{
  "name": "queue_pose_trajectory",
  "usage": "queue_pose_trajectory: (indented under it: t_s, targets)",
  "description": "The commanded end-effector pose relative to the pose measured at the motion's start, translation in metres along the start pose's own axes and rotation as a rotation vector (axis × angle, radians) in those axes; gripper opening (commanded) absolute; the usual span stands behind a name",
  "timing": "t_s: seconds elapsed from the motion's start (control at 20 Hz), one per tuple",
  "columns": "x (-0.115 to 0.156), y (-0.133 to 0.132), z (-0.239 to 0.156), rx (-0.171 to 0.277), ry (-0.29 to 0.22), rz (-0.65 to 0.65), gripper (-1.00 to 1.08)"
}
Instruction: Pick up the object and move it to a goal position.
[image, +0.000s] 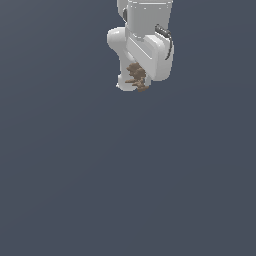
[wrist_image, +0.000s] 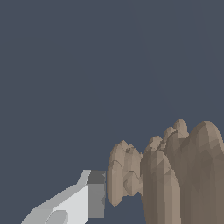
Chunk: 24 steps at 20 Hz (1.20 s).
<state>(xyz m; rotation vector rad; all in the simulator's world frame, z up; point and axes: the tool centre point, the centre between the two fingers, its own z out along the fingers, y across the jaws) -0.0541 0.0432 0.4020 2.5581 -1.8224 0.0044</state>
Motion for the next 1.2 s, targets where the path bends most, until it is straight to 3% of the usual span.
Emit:
queue_pose_trajectory:
  t_s: [0.0, 0.55, 1.15]
  targets:
    - [-0.006, 0.0, -0.026, -0.001, 0.0, 0.0, -1.0]
    - [-0.024, -0.003, -0.097, -0.001, -0.002, -0.002, -1.0]
    - [-0.027, -0.005, -0.113, -0.001, -0.003, -0.003, -1.0]
